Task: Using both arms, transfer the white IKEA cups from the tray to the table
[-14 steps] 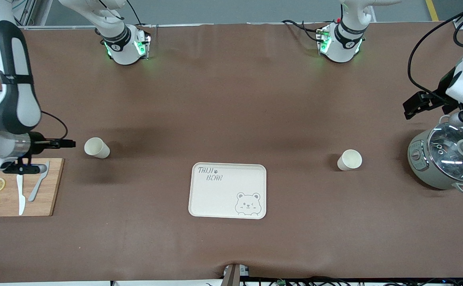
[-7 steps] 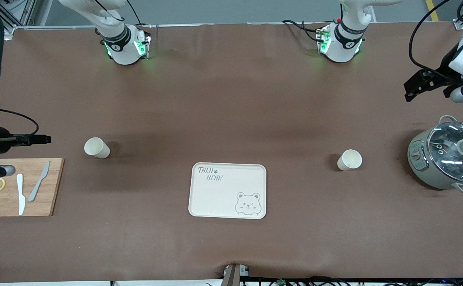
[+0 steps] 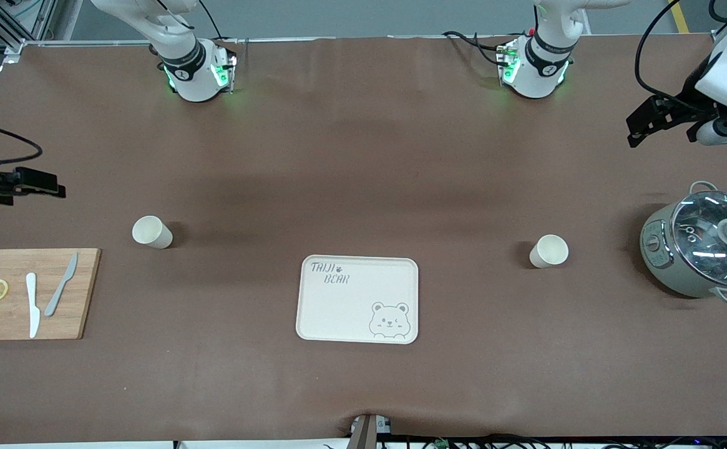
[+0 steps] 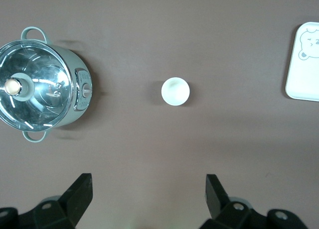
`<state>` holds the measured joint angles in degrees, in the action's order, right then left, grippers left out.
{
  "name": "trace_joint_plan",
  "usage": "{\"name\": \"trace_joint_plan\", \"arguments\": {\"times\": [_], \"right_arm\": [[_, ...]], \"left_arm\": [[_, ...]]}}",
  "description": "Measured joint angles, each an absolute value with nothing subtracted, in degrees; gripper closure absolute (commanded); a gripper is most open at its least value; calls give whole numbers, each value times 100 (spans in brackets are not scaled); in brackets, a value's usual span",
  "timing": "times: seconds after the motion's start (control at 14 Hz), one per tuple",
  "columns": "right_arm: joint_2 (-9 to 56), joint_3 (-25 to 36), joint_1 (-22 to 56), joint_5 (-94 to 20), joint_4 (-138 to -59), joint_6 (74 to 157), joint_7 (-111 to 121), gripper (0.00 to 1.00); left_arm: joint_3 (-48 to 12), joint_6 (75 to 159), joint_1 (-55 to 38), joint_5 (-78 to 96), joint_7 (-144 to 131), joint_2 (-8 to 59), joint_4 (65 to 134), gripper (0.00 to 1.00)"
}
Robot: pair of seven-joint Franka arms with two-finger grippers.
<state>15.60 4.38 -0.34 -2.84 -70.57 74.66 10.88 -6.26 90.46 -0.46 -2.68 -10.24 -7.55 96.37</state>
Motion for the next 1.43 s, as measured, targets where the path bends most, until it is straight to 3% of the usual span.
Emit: {"name": "trace_joint_plan", "arguments": {"times": [0.57,1.43], "right_arm": [[-77,407,-11,-252,-9140,8693,1499,0],[-264,415,92,158,-9248,8636,1510,0]], "left_arm": [[-603,9166,-38,-268,-1024,-738,9634,0],[-573,9195,54,-268,-1023,-227,9212,0]]}}
